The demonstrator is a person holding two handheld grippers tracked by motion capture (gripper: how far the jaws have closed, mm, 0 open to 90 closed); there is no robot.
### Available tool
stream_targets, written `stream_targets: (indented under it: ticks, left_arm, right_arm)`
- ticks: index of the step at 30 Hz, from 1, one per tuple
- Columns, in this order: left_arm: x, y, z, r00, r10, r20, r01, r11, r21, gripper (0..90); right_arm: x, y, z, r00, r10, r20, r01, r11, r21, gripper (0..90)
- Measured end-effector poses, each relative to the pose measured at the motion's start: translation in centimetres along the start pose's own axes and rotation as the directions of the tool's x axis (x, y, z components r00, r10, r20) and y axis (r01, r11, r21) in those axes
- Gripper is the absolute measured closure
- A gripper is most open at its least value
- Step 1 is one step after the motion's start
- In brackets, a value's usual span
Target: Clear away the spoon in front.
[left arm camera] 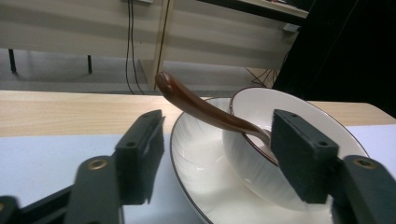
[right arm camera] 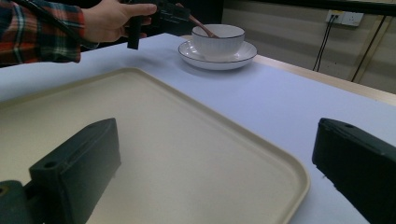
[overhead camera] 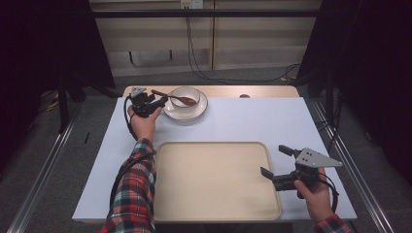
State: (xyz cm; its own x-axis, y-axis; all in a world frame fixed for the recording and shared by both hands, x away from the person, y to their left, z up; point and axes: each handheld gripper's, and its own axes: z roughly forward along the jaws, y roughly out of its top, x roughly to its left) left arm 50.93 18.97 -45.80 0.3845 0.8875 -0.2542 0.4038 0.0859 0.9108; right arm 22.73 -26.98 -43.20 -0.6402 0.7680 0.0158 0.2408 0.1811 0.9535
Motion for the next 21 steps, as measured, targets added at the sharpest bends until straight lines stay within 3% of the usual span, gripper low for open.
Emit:
stream_targets:
  ticks: [5, 7, 9, 11, 13, 18, 21]
  left_arm:
    - [-0.3, 0.0, 0.7, 0.9997, -0.024, 0.008, 0.024, 0.9997, -0.008, 45.8]
    - [-0.3, 0.0, 0.8, 0.9995, -0.032, -0.001, 0.032, 0.9994, -0.013, 47.8]
    - [-0.5, 0.0, 0.8, 0.9994, -0.034, 0.001, 0.034, 0.9994, -0.01, 56.6]
    - [-0.6, 0.1, 0.8, 0.9968, -0.08, -0.005, 0.08, 0.9959, -0.043, 61.2]
    - [-0.7, 0.2, 0.7, 0.9957, -0.092, -0.008, 0.092, 0.9949, -0.043, 67.4]
    - [-0.9, 0.6, 0.6, 0.9927, -0.115, 0.038, 0.117, 0.9898, -0.081, 71.3]
    - [-1.1, 0.8, 0.6, 0.9918, -0.121, 0.04, 0.124, 0.988, -0.091, 73.6]
  right_arm:
    - [0.0, 0.1, -0.1, 0.9997, 0.012, -0.021, -0.012, 1.0, -0.005, 0.6]
    - [-0.1, 0.1, -0.1, 0.9999, 0.011, -0.008, -0.011, 1.0, -0.008, 0.6]
    - [-0.1, 0.1, -0.1, 0.9998, 0.014, -0.012, -0.014, 1.0, -0.013, 0.6]
    - [-0.1, 0.1, -0.2, 0.9999, 0.01, -0.014, -0.01, 1.0, -0.009, 0.6]
    - [-0.1, 0.1, -0.3, 0.9999, 0.012, -0.011, -0.012, 1.0, -0.01, 0.6]
    - [-0.2, 0.2, -0.4, 0.9998, 0.013, -0.013, -0.013, 1.0, -0.019, 0.6]
    - [-0.2, 0.2, -0.4, 0.9998, 0.015, -0.013, -0.015, 1.0, -0.018, 0.6]
